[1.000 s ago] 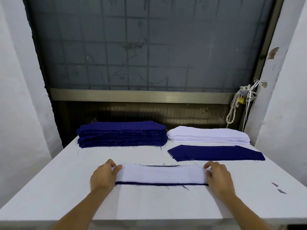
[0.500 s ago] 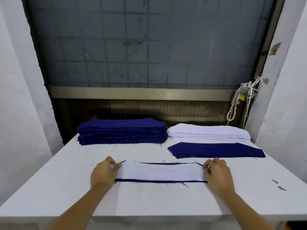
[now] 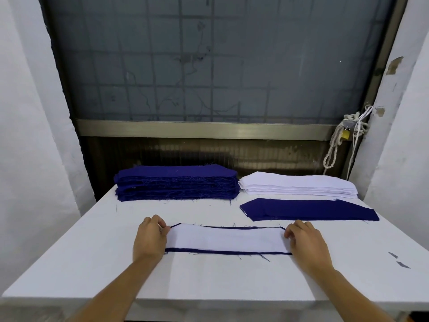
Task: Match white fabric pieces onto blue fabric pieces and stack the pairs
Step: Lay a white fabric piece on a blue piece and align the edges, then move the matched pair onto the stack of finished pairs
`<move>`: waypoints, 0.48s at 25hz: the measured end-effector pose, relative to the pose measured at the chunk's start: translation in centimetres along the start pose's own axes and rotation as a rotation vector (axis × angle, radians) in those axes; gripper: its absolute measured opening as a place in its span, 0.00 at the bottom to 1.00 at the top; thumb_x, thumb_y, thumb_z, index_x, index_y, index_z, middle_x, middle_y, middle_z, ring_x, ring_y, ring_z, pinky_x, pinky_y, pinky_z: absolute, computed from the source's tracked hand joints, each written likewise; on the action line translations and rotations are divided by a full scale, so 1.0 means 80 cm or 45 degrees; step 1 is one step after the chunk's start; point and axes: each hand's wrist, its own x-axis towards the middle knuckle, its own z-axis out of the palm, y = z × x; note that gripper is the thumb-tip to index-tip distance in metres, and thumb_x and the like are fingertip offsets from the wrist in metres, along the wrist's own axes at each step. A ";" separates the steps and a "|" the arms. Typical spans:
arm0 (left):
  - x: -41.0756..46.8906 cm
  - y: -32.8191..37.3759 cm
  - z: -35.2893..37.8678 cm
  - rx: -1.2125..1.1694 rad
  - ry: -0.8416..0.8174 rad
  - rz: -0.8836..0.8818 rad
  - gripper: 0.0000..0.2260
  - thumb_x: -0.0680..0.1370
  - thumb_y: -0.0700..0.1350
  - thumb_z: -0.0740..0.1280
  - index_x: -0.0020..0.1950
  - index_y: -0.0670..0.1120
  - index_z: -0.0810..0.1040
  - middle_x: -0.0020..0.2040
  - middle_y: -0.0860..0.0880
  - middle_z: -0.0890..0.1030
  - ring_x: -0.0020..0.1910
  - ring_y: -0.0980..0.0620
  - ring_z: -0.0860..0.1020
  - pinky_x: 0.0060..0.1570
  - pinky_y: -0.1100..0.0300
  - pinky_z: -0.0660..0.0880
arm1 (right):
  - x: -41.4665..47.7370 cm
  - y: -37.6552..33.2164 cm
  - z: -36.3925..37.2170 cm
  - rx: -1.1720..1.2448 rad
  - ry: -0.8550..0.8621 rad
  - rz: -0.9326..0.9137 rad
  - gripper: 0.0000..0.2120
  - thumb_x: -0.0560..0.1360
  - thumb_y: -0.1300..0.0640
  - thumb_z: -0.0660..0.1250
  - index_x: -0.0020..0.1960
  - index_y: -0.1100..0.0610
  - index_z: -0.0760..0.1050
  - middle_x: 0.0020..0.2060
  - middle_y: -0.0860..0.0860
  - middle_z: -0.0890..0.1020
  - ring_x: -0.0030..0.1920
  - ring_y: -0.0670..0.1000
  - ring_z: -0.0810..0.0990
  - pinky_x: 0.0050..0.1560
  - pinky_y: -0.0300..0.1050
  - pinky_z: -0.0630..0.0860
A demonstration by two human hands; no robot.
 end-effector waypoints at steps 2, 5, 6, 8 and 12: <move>0.001 0.001 0.000 0.003 -0.005 -0.008 0.04 0.80 0.44 0.67 0.47 0.49 0.74 0.47 0.52 0.75 0.44 0.54 0.75 0.39 0.54 0.77 | 0.004 -0.002 0.000 -0.046 -0.015 0.021 0.12 0.76 0.66 0.62 0.48 0.50 0.79 0.46 0.44 0.78 0.47 0.50 0.74 0.44 0.42 0.67; 0.021 0.006 -0.006 0.034 0.001 0.015 0.05 0.80 0.47 0.68 0.51 0.52 0.72 0.48 0.55 0.74 0.51 0.52 0.74 0.43 0.53 0.76 | 0.028 -0.015 -0.005 -0.119 -0.016 0.014 0.11 0.76 0.62 0.62 0.48 0.47 0.78 0.44 0.42 0.78 0.46 0.47 0.73 0.46 0.42 0.67; 0.034 0.010 -0.011 0.013 0.005 0.031 0.05 0.80 0.48 0.68 0.51 0.52 0.72 0.48 0.55 0.73 0.52 0.52 0.73 0.45 0.53 0.76 | 0.040 -0.022 -0.008 -0.117 -0.017 -0.006 0.10 0.77 0.60 0.62 0.49 0.47 0.77 0.45 0.42 0.79 0.47 0.47 0.72 0.48 0.41 0.68; 0.069 0.019 -0.022 -0.025 0.026 0.100 0.05 0.80 0.48 0.68 0.51 0.51 0.72 0.46 0.55 0.74 0.51 0.50 0.74 0.46 0.53 0.75 | 0.071 -0.040 -0.014 -0.047 -0.010 -0.048 0.08 0.79 0.58 0.63 0.51 0.46 0.77 0.48 0.42 0.80 0.50 0.46 0.73 0.51 0.41 0.71; 0.163 0.037 -0.048 0.010 0.111 0.233 0.05 0.81 0.48 0.68 0.51 0.48 0.75 0.44 0.51 0.76 0.47 0.50 0.76 0.45 0.52 0.76 | 0.147 -0.093 -0.014 0.056 0.035 -0.112 0.08 0.80 0.57 0.61 0.52 0.47 0.78 0.48 0.43 0.81 0.50 0.46 0.75 0.52 0.43 0.74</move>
